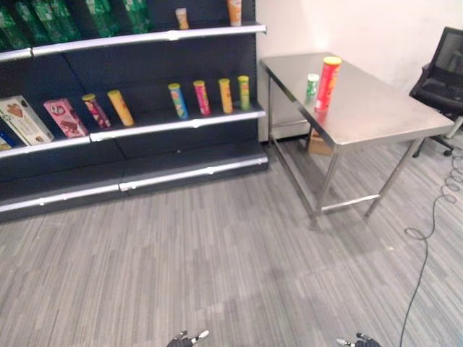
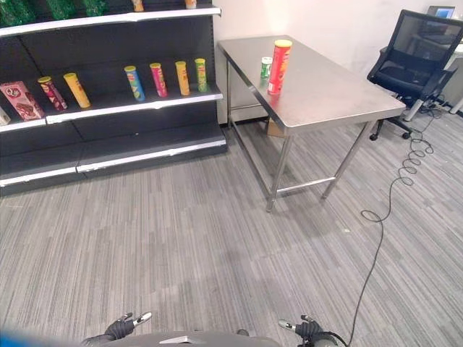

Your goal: Put the goods on the table back onto the shelves and tidy them up.

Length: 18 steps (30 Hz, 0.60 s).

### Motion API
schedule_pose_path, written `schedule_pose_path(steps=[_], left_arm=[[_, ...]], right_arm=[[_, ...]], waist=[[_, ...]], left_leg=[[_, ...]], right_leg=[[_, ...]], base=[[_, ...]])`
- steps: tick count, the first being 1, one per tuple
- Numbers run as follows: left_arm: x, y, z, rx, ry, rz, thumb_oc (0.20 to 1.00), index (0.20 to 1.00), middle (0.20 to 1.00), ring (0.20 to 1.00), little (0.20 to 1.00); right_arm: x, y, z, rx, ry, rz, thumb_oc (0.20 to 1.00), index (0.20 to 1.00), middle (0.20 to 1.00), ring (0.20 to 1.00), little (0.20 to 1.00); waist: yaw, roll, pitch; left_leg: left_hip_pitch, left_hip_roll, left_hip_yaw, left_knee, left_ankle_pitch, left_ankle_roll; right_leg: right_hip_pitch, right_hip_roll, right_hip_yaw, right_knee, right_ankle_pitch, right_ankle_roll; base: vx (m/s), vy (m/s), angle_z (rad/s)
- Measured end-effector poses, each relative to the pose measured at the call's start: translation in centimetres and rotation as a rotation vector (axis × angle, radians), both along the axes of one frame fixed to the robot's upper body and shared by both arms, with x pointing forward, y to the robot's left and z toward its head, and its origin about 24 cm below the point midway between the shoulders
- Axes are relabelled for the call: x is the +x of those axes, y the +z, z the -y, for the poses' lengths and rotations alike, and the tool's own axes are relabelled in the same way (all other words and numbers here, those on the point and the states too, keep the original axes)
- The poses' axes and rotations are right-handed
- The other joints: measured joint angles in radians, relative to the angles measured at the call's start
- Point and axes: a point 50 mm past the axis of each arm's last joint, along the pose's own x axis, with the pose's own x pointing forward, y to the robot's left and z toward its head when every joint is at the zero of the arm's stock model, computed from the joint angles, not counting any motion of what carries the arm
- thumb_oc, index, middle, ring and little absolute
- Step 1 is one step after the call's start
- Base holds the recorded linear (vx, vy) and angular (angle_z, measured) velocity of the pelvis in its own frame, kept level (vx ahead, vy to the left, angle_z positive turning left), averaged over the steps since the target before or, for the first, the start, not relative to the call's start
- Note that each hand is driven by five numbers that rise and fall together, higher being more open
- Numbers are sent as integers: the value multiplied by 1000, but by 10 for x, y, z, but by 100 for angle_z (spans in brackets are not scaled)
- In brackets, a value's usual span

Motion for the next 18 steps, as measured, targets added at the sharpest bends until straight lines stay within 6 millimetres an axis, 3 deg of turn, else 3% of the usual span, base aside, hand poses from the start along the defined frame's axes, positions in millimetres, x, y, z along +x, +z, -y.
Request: schedule_pose_path(steps=[1,3,6,8,10,12,13,15,17,18], left_arm=[[20,5,-3,8,-7,48,1000,1000,1000,1000,1000],[33,8,0,1,-10,78,1000,1000,1000,1000,1000],[37,5,10,-20,-5,63,1000,1000,1000,1000,1000],[34,4,11,-28,17,50,1000,1000,1000,1000,1000],[22,0,9,-27,34,15,1000,1000,1000,1000,1000],[9,-3,8,-28,51,-13,1000,1000,1000,1000,1000],[7,-4,9,-30,49,-25,1000,1000,1000,1000,1000],[10,-4,14,-40,34,-18,1000,1000,1000,1000,1000],[22,1,10,-25,4,20,1000,1000,1000,1000,1000],[34,7,6,-9,-36,71,1000,1000,1000,1000,1000]], right_arm=[[17,4,0,-2,9,38,1000,1000,1000,1000,1000],[27,7,3,-13,14,61,1000,1000,1000,1000,1000],[40,13,11,-42,15,93,1000,1000,1000,1000,1000],[53,18,14,-53,22,124,1000,1000,1000,1000,1000],[60,21,14,-54,30,140,1000,1000,1000,1000,1000],[63,21,9,-39,28,168,1000,1000,1000,1000,1000],[60,20,9,-41,40,161,1000,1000,1000,1000,1000],[48,16,13,-54,47,110,1000,1000,1000,1000,1000],[41,11,7,-44,71,65,1000,1000,1000,1000,1000],[36,8,0,-26,77,54,1000,1000,1000,1000,1000]], waist=[[18,-27,59],[31,-52,93],[40,-52,120],[58,-27,133],[94,1,125],[92,-9,116],[90,0,99],[85,26,65],[82,10,39],[80,-8,30]], left_leg=[[-101,-6,-26,158,-5,-17],[-175,-23,-59,248,9,-59],[-216,-23,-124,50,32,-102],[-240,24,-122,-76,31,-105],[-234,73,-86,-68,30,-111],[-215,72,-63,-15,31,-108],[-199,61,-55,2,31,-109],[-135,45,-37,-20,26,-89],[-92,23,19,-73,62,-36],[-75,6,47,-68,90,47]], right_leg=[[-43,-14,1,37,-9,-28],[-44,-34,2,32,3,-47],[-23,-45,2,-23,0,-75],[-19,-31,20,-24,-1,-74],[-6,-17,60,-23,-5,-67],[-10,-36,99,-5,-16,-52],[-13,-51,112,-9,-22,-42],[-14,-65,130,-8,-40,-9],[-59,-105,123,102,-78,44],[-76,-137,90,193,-115,108]], base=[[32,-29,-3],[151,5,9],[299,55,26],[399,149,-20],[537,280,-68],[413,242,-76],[380,214,-61],[354,220,-54],[204,171,-47],[238,242,-21]])
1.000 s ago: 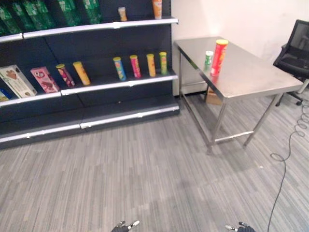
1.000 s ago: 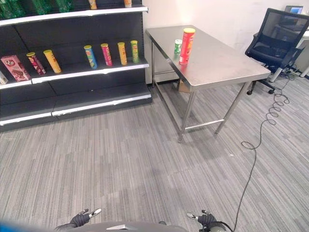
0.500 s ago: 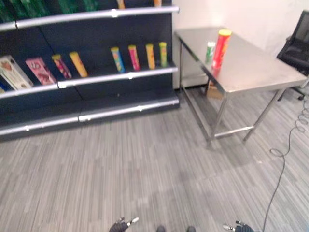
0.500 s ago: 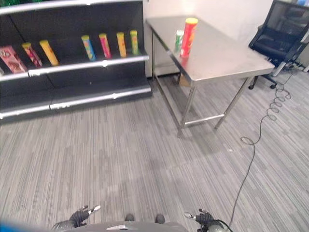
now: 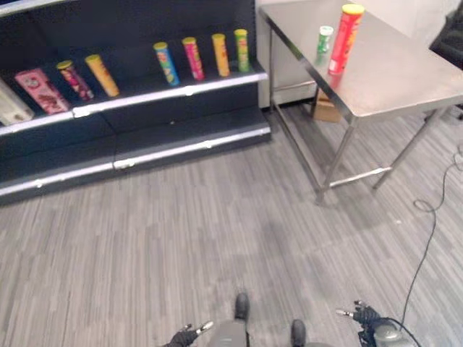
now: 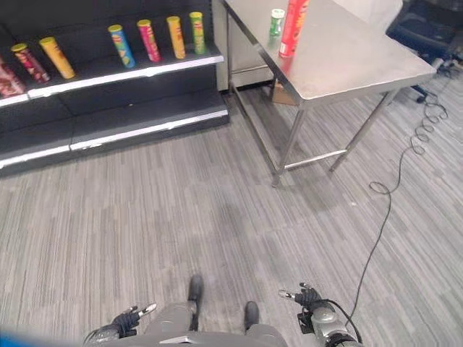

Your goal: Put the goods on the table back onto the shelves and tidy them up.

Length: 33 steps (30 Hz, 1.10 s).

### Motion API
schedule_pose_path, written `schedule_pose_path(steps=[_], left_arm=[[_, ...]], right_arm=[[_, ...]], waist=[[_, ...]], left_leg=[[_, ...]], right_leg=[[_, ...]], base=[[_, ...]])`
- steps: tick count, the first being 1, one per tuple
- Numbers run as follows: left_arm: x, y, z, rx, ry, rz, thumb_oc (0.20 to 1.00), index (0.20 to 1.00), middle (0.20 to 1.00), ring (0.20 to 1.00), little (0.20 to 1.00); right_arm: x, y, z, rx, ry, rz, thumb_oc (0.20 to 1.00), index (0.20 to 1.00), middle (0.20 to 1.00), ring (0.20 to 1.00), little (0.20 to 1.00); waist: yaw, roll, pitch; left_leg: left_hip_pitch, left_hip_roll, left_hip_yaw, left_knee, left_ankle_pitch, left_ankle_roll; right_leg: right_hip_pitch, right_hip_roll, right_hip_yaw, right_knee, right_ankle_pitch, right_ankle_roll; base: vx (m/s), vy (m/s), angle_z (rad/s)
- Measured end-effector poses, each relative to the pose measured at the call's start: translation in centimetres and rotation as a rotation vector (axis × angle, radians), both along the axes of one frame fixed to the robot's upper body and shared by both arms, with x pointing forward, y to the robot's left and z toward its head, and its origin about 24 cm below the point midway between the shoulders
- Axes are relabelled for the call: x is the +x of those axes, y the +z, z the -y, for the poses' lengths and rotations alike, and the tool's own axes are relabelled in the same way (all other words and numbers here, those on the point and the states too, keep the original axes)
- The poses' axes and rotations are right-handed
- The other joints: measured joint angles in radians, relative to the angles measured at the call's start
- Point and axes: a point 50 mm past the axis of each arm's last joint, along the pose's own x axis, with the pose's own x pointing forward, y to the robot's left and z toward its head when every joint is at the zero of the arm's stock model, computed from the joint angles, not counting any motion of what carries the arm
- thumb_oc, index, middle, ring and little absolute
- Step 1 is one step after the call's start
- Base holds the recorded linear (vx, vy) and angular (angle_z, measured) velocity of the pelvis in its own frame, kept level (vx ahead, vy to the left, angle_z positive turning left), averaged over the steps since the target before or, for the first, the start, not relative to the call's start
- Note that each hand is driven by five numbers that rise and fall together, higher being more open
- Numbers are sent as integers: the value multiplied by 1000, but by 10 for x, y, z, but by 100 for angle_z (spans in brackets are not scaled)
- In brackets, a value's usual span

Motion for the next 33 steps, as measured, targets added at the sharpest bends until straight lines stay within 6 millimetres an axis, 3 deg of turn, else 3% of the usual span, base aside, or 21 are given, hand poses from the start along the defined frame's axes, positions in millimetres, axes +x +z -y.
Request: schedule_pose_path(steps=[1,3,6,8,9,10,12,13,14,17,20,21,22,23,24,25,27,29,30,31,33], left_arm=[[12,6,-5,15,-13,38,1000,1000,1000,1000,1000],[32,13,-3,38,-100,82,1000,1000,1000,1000,1000],[37,15,-2,50,-139,92,1000,1000,1000,1000,1000],[30,12,-2,57,-151,61,1000,1000,1000,1000,1000],[25,9,0,59,-158,33,1000,1000,1000,1000,1000],[22,6,1,62,-166,10,1000,1000,1000,1000,1000],[23,6,3,63,-180,4,1000,1000,1000,1000,1000],[24,6,2,67,-183,3,1000,1000,1000,1000,1000],[27,7,1,66,-178,11,1000,1000,1000,1000,1000],[17,4,1,53,-150,-6,1000,1000,1000,1000,1000],[-3,-3,4,30,-120,-58,1000,1000,1000,1000,1000],[-8,-5,7,19,-121,-71,1000,1000,1000,1000,1000],[-14,-9,16,-5,-126,-87,1000,1000,1000,1000,1000],[-15,-10,20,-16,-131,-90,1000,1000,1000,1000,1000],[-16,-10,20,-20,-133,-92,1000,1000,1000,1000,1000],[-17,-11,21,-24,-134,-94,1000,1000,1000,1000,1000],[-18,-11,21,-29,-134,-97,1000,1000,1000,1000,1000],[-21,-11,20,-28,-130,-103,1000,1000,1000,1000,1000],[-20,-11,20,-32,-126,-100,1000,1000,1000,1000,1000],[-16,-10,20,-36,-105,-89,1000,1000,1000,1000,1000],[-17,-10,17,-39,-77,-83,1000,1000,1000,1000,1000]], right_arm=[[-5,-2,-4,11,-3,-11,1000,1000,1000,1000,1000],[6,1,-4,18,-24,22,1000,1000,1000,1000,1000],[3,-1,-7,27,-27,17,1000,1000,1000,1000,1000],[6,1,-8,30,-22,30,1000,1000,1000,1000,1000],[11,2,-7,32,-32,45,1000,1000,1000,1000,1000],[18,5,-8,36,-34,71,1000,1000,1000,1000,1000],[14,4,-6,32,-37,59,1000,1000,1000,1000,1000],[10,3,-6,33,-40,48,1000,1000,1000,1000,1000],[-1,-1,-6,35,-49,21,1000,1000,1000,1000,1000],[-9,-3,-5,36,-64,-1,1000,1000,1000,1000,1000],[-15,-4,-3,33,-80,-16,1000,1000,1000,1000,1000],[-23,-6,1,27,-93,-34,1000,1000,1000,1000,1000],[-24,-4,8,13,-111,-32,1000,1000,1000,1000,1000],[-28,-5,10,8,-114,-48,1000,1000,1000,1000,1000],[-30,-5,11,6,-105,-57,1000,1000,1000,1000,1000],[-30,-4,16,2,-102,-59,1000,1000,1000,1000,1000],[-20,0,21,-9,-90,-25,1000,1000,1000,1000,1000],[-12,4,22,-14,-75,8,1000,1000,1000,1000,1000],[-5,7,24,-15,-75,32,1000,1000,1000,1000,1000],[-7,5,22,-10,-74,23,1000,1000,1000,1000,1000],[-21,0,19,-13,-57,-29,1000,1000,1000,1000,1000]], waist=[[-1,-14,-16],[-13,-11,-15],[-32,-3,-29],[-53,-1,-27],[-55,19,-16],[-73,37,0],[-111,46,31],[-114,37,41],[-119,3,49],[-140,-25,50],[-141,-34,37],[-136,-28,32],[-151,24,22],[-162,38,18],[-162,33,16],[-161,23,9],[-159,25,-8],[-154,22,-11],[-153,24,-8],[-162,17,-4],[-143,1,-2]], left_leg=[[9,-17,0,-1,-23,11],[45,-30,26,1,-31,46],[96,-58,22,2,-73,80],[127,-76,19,2,-107,122],[135,-68,25,1,-121,138],[147,-54,28,1,-119,126],[174,-52,14,1,-146,121],[191,-62,9,1,-155,112],[214,-94,-9,1,-176,114],[261,-114,-52,-3,-213,112],[331,-106,-105,-3,-279,78],[354,-90,-126,1,-304,52],[372,-23,-160,9,-326,19],[389,-1,-177,11,-312,-10],[408,14,-173,22,-292,-42],[415,32,-166,66,-273,-71],[385,69,-196,149,-261,-104],[365,68,-196,185,-278,-150],[337,75,-197,237,-239,-175],[261,73,-197,406,-254,-200],[161,72,-200,681,-232,-234]], right_leg=[[-24,-14,-9,53,-9,12],[-178,-62,-49,413,-28,63],[-230,-122,-87,590,-35,80],[-236,-138,-124,522,-37,65],[-230,-114,-158,381,-37,46],[-232,-61,-155,215,-14,38],[-243,-5,-114,-16,65,48],[-247,10,-93,-114,93,61],[-271,5,-86,-220,125,65],[-310,-2,-108,-218,141,63],[-297,-18,-169,-158,141,63],[-270,-10,-176,-142,194,38],[-255,26,-192,-100,206,35],[-228,46,-191,-96,214,23],[-194,56,-191,-97,238,-7],[-152,71,-201,-102,242,-112],[-91,98,-225,-159,234,-103],[-75,108,-220,-168,241,-161],[-66,118,-223,-169,205,-148],[-30,119,-239,-195,198,-136],[19,126,-231,-208,195,-175]], base=[[313,328,-17],[210,220,-9],[243,151,2],[397,119,-22],[267,27,-30],[310,19,-13],[342,15,18],[362,13,31],[373,20,35],[403,-11,51],[375,-56,44],[629,-149,80],[315,-89,97],[634,-209,111],[447,-183,91],[554,-239,63],[295,-157,33],[413,-240,6],[214,-135,26],[184,-127,27],[256,-177,-10]])
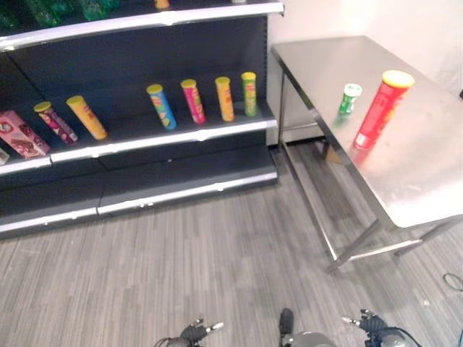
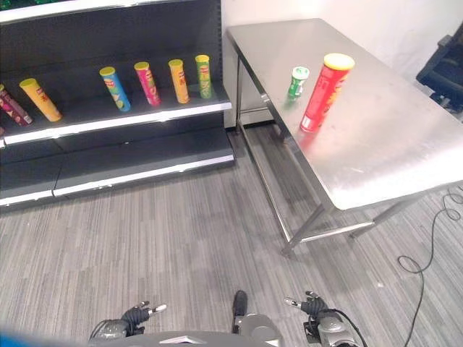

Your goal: Put the goods on the table back onto the shelves and tidy them up.

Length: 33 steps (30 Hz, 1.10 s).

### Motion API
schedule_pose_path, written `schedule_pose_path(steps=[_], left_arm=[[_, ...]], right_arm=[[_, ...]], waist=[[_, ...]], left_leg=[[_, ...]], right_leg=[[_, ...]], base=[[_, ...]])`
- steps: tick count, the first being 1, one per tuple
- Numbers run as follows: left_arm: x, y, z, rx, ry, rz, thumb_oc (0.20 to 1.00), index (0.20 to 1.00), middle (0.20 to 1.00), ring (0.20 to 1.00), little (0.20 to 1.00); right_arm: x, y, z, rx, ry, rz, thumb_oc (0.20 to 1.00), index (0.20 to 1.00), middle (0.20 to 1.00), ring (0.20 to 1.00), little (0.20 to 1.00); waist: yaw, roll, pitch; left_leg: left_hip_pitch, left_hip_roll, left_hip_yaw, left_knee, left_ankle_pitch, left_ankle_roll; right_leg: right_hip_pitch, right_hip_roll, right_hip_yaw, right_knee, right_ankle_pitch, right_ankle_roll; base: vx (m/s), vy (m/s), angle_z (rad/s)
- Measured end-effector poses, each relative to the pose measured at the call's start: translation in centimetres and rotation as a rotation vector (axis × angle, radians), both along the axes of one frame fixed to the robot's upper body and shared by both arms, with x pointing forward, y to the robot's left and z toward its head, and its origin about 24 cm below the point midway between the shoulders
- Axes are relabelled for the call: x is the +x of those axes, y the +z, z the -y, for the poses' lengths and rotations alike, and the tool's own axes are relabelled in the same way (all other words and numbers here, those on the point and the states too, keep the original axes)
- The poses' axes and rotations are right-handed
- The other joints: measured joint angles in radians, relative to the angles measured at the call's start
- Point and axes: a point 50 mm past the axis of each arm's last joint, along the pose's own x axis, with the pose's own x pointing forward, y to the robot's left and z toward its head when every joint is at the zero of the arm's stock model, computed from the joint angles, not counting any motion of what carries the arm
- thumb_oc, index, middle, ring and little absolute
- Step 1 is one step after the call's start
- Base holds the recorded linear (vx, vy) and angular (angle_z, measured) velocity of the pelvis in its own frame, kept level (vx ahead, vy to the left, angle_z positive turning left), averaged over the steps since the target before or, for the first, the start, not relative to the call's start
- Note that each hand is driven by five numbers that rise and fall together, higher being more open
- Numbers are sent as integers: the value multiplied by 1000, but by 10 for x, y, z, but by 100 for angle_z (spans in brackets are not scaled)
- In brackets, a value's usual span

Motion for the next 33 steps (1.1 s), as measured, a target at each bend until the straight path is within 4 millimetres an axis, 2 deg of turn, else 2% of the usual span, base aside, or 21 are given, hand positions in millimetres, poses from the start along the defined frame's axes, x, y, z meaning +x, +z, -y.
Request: schedule_pose_path(steps=[1,2,3,4,5,7,8,9,10,11,13,16,18,19,20,24,25,26,30,32,33], left_arm=[[-2,-1,1,-4,11,-5,1000,1000,1000,1000,1000],[-2,-1,1,-4,11,-5,1000,1000,1000,1000,1000],[2,2,-5,-5,71,20,1000,1000,1000,1000,1000],[3,4,-13,15,86,24,1000,1000,1000,1000,1000],[3,5,-20,33,98,25,1000,1000,1000,1000,1000],[15,9,-22,40,99,59,1000,1000,1000,1000,1000],[26,12,-22,42,94,85,1000,1000,1000,1000,1000],[24,12,-21,40,91,81,1000,1000,1000,1000,1000],[14,7,-14,27,82,52,1000,1000,1000,1000,1000],[14,6,-13,22,83,51,1000,1000,1000,1000,1000],[8,5,-15,27,89,32,1000,1000,1000,1000,1000],[-21,-1,-20,35,131,-54,1000,1000,1000,1000,1000],[-22,0,-24,44,131,-58,1000,1000,1000,1000,1000],[-26,-1,-26,49,133,-65,1000,1000,1000,1000,1000],[-18,2,-31,62,122,-41,1000,1000,1000,1000,1000],[19,13,-32,73,79,64,1000,1000,1000,1000,1000],[30,17,-33,78,63,95,1000,1000,1000,1000,1000],[30,17,-32,79,53,94,1000,1000,1000,1000,1000],[19,14,-33,91,26,55,1000,1000,1000,1000,1000],[12,12,-36,102,14,31,1000,1000,1000,1000,1000],[9,12,-37,105,13,24,1000,1000,1000,1000,1000]], right_arm=[[0,0,0,-1,5,-1,1000,1000,1000,1000,1000],[0,0,0,-1,5,-1,1000,1000,1000,1000,1000],[-4,-3,-5,6,19,-21,1000,1000,1000,1000,1000],[-3,-4,-11,17,22,-28,1000,1000,1000,1000,1000],[1,-5,-16,29,26,-20,1000,1000,1000,1000,1000],[6,-4,-19,33,27,-9,1000,1000,1000,1000,1000],[13,-3,-19,30,37,6,1000,1000,1000,1000,1000],[19,-1,-19,27,45,20,1000,1000,1000,1000,1000],[25,3,-14,7,56,41,1000,1000,1000,1000,1000],[25,3,-11,-2,53,39,1000,1000,1000,1000,1000],[17,1,-7,-16,34,19,1000,1000,1000,1000,1000],[-1,-4,-6,-19,11,-34,1000,1000,1000,1000,1000],[-7,-7,-11,-4,7,-53,1000,1000,1000,1000,1000],[-10,-8,-15,6,7,-59,1000,1000,1000,1000,1000],[-16,-12,-24,27,15,-71,1000,1000,1000,1000,1000],[-19,-14,-32,48,23,-86,1000,1000,1000,1000,1000],[-15,-14,-32,47,23,-78,1000,1000,1000,1000,1000],[-13,-13,-29,40,15,-77,1000,1000,1000,1000,1000],[-22,-14,-22,38,-11,-110,1000,1000,1000,1000,1000],[-35,-15,-16,29,-45,-148,1000,1000,1000,1000,1000],[-36,-15,-14,21,-45,-154,1000,1000,1000,1000,1000]], waist=[[11,17,-5],[11,17,-5],[39,-4,16],[50,-31,32],[50,-58,41],[63,-70,62],[71,-73,85],[74,-61,96],[79,-5,92],[84,24,95],[117,55,101],[119,11,58],[118,-29,45],[117,-43,32],[110,-60,18],[102,-72,-10],[93,-65,-13],[90,-45,-21],[86,-4,-22],[85,-5,-20],[84,-4,-24]], left_leg=[[-102,-5,-31,142,126,-20],[-102,-5,-31,142,126,-20],[-198,-30,-48,313,348,-36],[-234,-32,-1,329,202,30],[-284,-38,34,288,133,51],[-390,-31,68,113,101,66],[-392,-36,99,-129,109,80],[-403,-32,107,-239,127,99],[-393,-8,110,-609,185,92],[-389,0,105,-694,194,79],[-413,-13,81,-687,198,73],[-292,-48,74,-688,225,120],[-265,-82,114,-688,279,161],[-248,-91,123,-686,307,200],[-218,-109,128,-684,338,258],[-192,-133,147,-685,274,294],[-180,-146,153,-687,254,308],[-165,-147,160,-686,239,324],[-122,-144,177,-688,213,346],[-103,-143,204,-690,195,356],[-113,-138,209,-690,195,355]], right_leg=[[10,26,20,14,-46,-7],[10,26,20,14,-46,-7],[46,23,55,-6,-55,-34],[60,7,73,-5,-59,-44],[68,-17,74,-2,-68,-46],[76,-39,81,-3,-94,-42],[90,-49,85,-8,-97,-35],[108,-47,79,-8,-102,-26],[147,-4,83,-10,-146,3],[168,15,83,-10,-160,3],[232,29,112,-10,-192,1],[308,-23,224,-3,-271,87],[326,-71,261,9,-290,119],[321,-84,263,40,-290,140],[305,-104,254,89,-309,176],[224,-117,242,207,-315,215],[170,-130,235,294,-320,230],[105,-137,232,428,-329,247],[-24,-171,176,724,-287,280],[-81,-232,72,674,-319,255],[-79,-236,29,543,-315,255]], base=[[334,-193,-24],[246,-128,-41],[146,-46,-48],[284,-14,-50],[283,-17,-11],[265,46,8],[369,101,-4],[522,136,-13],[541,138,-7],[402,96,-5],[489,196,-53],[534,295,-97],[226,133,-86],[257,183,-85],[223,187,-56],[169,182,-16],[138,251,-12],[88,184,-16],[74,89,-16],[58,-35,-26],[67,-87,-24]])
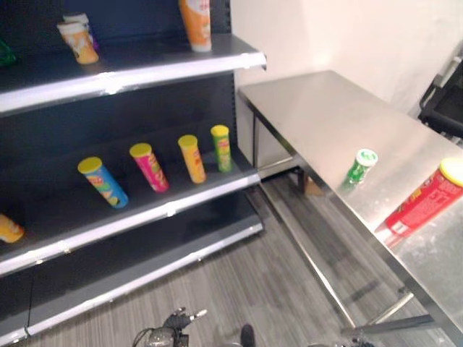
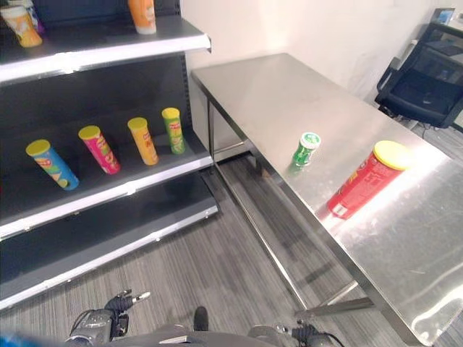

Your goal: Put the goods on the table back onto the shelves and tidy them up.

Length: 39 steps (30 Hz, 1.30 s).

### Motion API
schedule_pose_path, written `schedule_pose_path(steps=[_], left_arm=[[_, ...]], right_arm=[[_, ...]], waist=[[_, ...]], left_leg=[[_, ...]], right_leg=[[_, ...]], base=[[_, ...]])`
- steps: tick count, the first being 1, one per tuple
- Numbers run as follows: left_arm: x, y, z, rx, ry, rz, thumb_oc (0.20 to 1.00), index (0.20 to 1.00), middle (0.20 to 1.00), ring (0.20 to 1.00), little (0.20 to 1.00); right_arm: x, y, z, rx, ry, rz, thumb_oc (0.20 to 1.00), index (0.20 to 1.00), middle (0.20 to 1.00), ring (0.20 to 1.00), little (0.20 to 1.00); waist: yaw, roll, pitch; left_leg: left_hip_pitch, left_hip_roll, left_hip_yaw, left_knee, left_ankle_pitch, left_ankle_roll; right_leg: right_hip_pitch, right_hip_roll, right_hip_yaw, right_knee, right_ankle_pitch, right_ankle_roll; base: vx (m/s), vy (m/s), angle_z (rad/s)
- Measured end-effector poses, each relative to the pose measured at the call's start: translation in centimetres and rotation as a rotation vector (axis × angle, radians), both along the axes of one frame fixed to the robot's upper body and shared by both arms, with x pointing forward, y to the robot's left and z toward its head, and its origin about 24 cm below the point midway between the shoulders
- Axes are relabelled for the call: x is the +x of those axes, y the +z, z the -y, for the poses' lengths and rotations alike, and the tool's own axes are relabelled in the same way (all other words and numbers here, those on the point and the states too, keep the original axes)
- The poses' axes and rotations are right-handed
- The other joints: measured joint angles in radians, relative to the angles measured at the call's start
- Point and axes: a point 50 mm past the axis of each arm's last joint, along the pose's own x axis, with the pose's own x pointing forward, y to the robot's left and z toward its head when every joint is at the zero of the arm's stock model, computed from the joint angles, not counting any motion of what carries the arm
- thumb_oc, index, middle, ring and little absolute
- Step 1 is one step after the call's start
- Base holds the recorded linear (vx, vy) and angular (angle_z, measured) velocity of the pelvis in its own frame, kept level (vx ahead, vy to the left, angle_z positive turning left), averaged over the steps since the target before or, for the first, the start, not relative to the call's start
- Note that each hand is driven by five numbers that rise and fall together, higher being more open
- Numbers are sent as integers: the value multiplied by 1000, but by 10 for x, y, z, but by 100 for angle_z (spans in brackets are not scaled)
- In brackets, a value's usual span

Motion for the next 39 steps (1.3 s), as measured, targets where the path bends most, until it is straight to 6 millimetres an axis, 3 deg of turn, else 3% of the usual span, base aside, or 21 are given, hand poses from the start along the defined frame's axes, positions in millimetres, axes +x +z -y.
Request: schedule_pose_path(steps=[2,4,5,7,9,12,18,19,20,23,24,25,28,29,31,33,36,39], left_arm=[[2,1,-2,6,0,5,1000,1000,1000,1000,1000],[-1,0,-5,17,-10,-22,1000,1000,1000,1000,1000],[-5,-1,-5,19,-22,-36,1000,1000,1000,1000,1000],[-10,-3,-4,7,-39,-52,1000,1000,1000,1000,1000],[-19,-4,-4,5,-63,-81,1000,1000,1000,1000,1000],[-25,-5,-4,-7,-69,-95,1000,1000,1000,1000,1000],[-20,-3,-9,-6,-86,-89,1000,1000,1000,1000,1000],[-19,-2,-10,6,-104,-91,1000,1000,1000,1000,1000],[-17,-2,-11,13,-108,-89,1000,1000,1000,1000,1000],[-16,-3,-7,21,-100,-82,1000,1000,1000,1000,1000],[-20,-4,-5,27,-61,-71,1000,1000,1000,1000,1000],[-33,-7,-2,20,-10,-81,1000,1000,1000,1000,1000],[-38,-13,18,-36,24,-74,1000,1000,1000,1000,1000],[-41,-14,21,-43,23,-86,1000,1000,1000,1000,1000],[-38,-13,17,-38,20,-78,1000,1000,1000,1000,1000],[-44,-13,18,-49,16,-84,1000,1000,1000,1000,1000],[-42,-13,20,-71,-5,-66,1000,1000,1000,1000,1000],[-46,-14,22,-81,-35,-82,1000,1000,1000,1000,1000]], right_arm=[[3,1,2,-8,9,1,1000,1000,1000,1000,1000],[-9,0,6,-7,-18,-44,1000,1000,1000,1000,1000],[-34,-2,9,-13,-41,-127,1000,1000,1000,1000,1000],[-77,-2,12,2,-112,-248,1000,1000,1000,1000,1000],[-114,3,20,-12,-230,-338,1000,1000,1000,1000,1000],[-136,14,43,-60,-400,-351,1000,1000,1000,1000,1000],[-169,61,116,-260,-834,-269,1000,1000,1000,1000,1000],[-171,80,143,-339,-937,-224,1000,1000,1000,1000,1000],[-168,90,157,-395,-952,-191,1000,1000,1000,1000,1000],[-143,112,192,-530,-1048,18,1000,1000,1000,1000,1000],[-102,128,206,-614,-1016,346,1000,1000,1000,1000,1000],[-46,161,209,-673,-863,694,1000,1000,1000,1000,1000],[17,243,220,-831,-684,1054,1000,1000,1000,1000,1000],[49,294,217,-920,-553,1276,1000,1000,1000,1000,1000],[64,318,212,-925,-490,1382,1000,1000,1000,1000,1000],[90,352,180,-855,-308,1580,1000,1000,1000,1000,1000],[112,378,151,-780,-15,1658,1000,1000,1000,1000,1000],[129,390,133,-664,182,1689,1000,1000,1000,1000,1000]], waist=[[6,-13,11],[-17,-27,17],[-28,-47,18],[-29,-69,8],[-41,-77,-16],[-58,-69,-29],[-91,-64,-59],[-101,-64,-66],[-103,-64,-69],[-108,-57,-75],[-127,-57,-70],[-160,-58,-69],[-171,-21,-76],[-175,-4,-77],[-155,-11,-76],[-154,-9,-78],[-145,-17,-81],[-120,-33,-82]], left_leg=[[-2,3,14,0,0,-1],[2,6,9,0,-7,-13],[16,2,10,0,-14,-25],[40,17,9,0,-29,-59],[48,36,6,0,-40,-86],[55,58,14,0,-43,-117],[78,73,19,0,-54,-150],[79,71,20,0,-58,-147],[78,70,19,0,-58,-146],[77,71,31,1,-57,-145],[81,74,33,0,-53,-150],[90,73,51,0,-55,-153],[95,66,73,0,-56,-155],[85,67,82,0,-60,-150],[85,74,82,0,-60,-150],[85,80,82,0,-60,-151],[85,82,70,0,-59,-152],[83,83,69,0,-59,-152]], right_leg=[[-19,0,-18,-146,38,3],[5,29,4,-393,126,20],[14,37,19,-415,202,5],[70,57,32,-498,278,-27],[105,79,12,-551,300,-42],[105,101,14,-551,299,-61],[125,116,18,-549,293,-84],[126,115,18,-550,291,-84],[125,113,19,-548,291,-83],[120,116,32,-546,293,-82],[123,118,34,-546,289,-69],[121,119,51,-551,299,-81],[116,114,71,-550,303,-77],[103,114,85,-546,307,-72],[104,120,83,-550,307,-73],[105,125,79,-551,307,-73],[110,125,61,-551,307,-73],[114,123,54,-551,306,-72]], base=[[81,-61,-19],[84,-28,6],[144,-66,17],[183,-67,7],[106,-22,3],[47,3,-8],[87,26,-5],[77,39,1],[44,26,-2],[10,46,-9],[10,30,-25],[3,40,-29],[3,11,-24],[20,-17,-12],[21,-12,-4],[7,-8,3],[20,-10,18],[3,-14,12]])
